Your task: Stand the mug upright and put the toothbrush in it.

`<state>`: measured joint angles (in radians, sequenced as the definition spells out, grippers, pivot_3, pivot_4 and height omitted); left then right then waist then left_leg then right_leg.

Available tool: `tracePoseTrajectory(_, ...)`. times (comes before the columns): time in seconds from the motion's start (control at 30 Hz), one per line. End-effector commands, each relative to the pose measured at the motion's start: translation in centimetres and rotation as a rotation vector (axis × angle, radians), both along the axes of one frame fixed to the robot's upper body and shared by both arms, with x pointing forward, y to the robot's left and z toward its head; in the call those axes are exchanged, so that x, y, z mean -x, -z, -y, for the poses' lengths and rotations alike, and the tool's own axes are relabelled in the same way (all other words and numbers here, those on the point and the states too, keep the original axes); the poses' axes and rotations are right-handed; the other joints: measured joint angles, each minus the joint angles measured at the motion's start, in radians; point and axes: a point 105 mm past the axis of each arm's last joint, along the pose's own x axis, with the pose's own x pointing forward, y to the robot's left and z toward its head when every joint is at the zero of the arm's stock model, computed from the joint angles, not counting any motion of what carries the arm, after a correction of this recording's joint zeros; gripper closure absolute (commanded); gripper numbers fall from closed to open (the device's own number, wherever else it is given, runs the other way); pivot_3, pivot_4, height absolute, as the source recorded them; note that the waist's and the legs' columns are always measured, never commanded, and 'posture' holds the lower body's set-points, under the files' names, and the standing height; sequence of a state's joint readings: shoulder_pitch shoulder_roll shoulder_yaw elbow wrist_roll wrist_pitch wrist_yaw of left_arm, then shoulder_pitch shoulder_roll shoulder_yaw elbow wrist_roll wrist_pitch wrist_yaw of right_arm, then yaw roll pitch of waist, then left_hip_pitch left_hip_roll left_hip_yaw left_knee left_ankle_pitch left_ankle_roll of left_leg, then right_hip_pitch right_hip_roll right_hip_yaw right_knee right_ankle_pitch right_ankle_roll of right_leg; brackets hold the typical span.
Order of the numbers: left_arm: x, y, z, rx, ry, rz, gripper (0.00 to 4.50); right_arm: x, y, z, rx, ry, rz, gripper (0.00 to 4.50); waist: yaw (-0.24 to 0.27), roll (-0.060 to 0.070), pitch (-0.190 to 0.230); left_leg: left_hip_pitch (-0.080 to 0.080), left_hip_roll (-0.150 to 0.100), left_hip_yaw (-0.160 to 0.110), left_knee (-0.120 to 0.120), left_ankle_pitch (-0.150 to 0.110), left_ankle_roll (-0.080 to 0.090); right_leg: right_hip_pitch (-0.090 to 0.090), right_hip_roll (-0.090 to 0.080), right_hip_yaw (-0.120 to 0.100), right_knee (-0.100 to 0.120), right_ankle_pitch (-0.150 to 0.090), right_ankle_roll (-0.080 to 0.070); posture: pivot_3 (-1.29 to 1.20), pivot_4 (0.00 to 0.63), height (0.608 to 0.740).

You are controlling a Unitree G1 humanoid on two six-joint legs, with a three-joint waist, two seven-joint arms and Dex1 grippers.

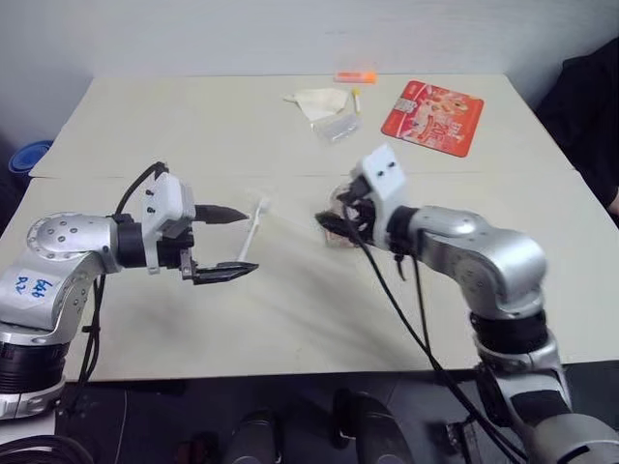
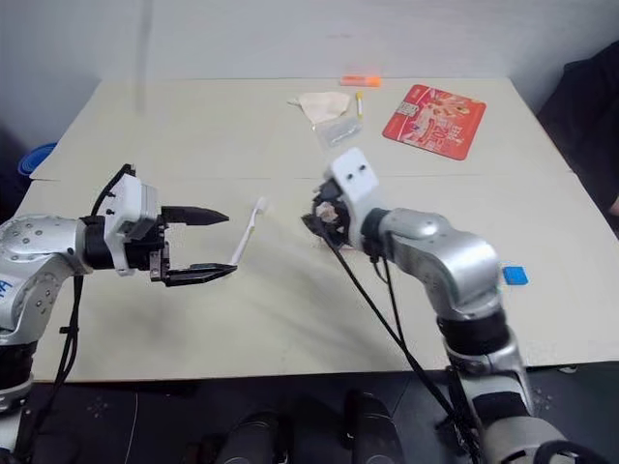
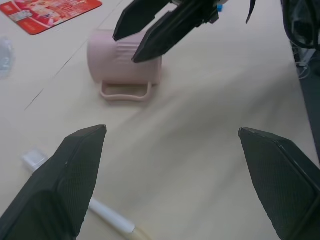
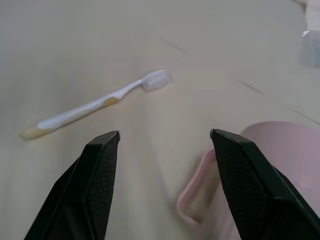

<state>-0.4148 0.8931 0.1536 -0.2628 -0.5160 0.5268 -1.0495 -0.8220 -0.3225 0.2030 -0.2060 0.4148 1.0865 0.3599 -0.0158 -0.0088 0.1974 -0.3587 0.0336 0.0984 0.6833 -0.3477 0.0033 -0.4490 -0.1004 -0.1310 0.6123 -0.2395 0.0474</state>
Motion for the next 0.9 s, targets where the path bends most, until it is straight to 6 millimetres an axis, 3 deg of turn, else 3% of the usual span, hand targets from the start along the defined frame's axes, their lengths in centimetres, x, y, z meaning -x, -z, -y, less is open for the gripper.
tracePoseTrajectory(0.03, 0.8, -1.3, -0.5, -0.005, -0.027, 0.059, 0.0, -1.2, -0.2, -0.3, 0.022, 0.028, 0.02, 1.5, 0.0, 0.0, 0.0, 0.0, 0.0, -0.001, 0.0, 0.0, 0.0, 0.0, 0.0, -0.001, 0.0, 0.0, 0.0, 0.0, 0.15, 0.74)
tracePoseTrajectory(0.23, 1.2, 0.1, -0.8, -0.087, -0.052, 0.063, 0.0, -1.3, 1.3, -0.6, 0.163, 0.001, 0.082, 1.5, -0.007, 0.0, 0.0, -0.001, 0.0, 0.0, 0.0, 0.0, 0.0, 0.0, -0.001, 0.0, -0.001, 0.0, 0.001, 0.0, 0.15, 0.74)
tracePoseTrajectory(0.53, 1.5, 0.3, -0.3, -0.071, -0.053, 0.072, 0.0, -2.0, 3.1, 1.4, 0.278, 0.072, 0.084, 1.5, -0.012, 0.0, 0.0, 0.0, 0.001, 0.0, 0.0, 0.0, 0.0, 0.0, -0.001, 0.0, 0.0, 0.0, 0.0, 0.0, 0.15, 0.74)
tracePoseTrajectory(0.9, 1.1, 0.2, 0.2, -0.06, -0.033, 0.075, 0.0, -2.9, 3.7, 3.1, 0.241, 0.145, 0.03, 1.5, -0.011, 0.0, 0.0, 0.0, 0.001, 0.0, 0.0, 0.0, 0.0, 0.0, -0.001, 0.0, 0.0, 0.0, 0.0, 0.0, 0.15, 0.74)
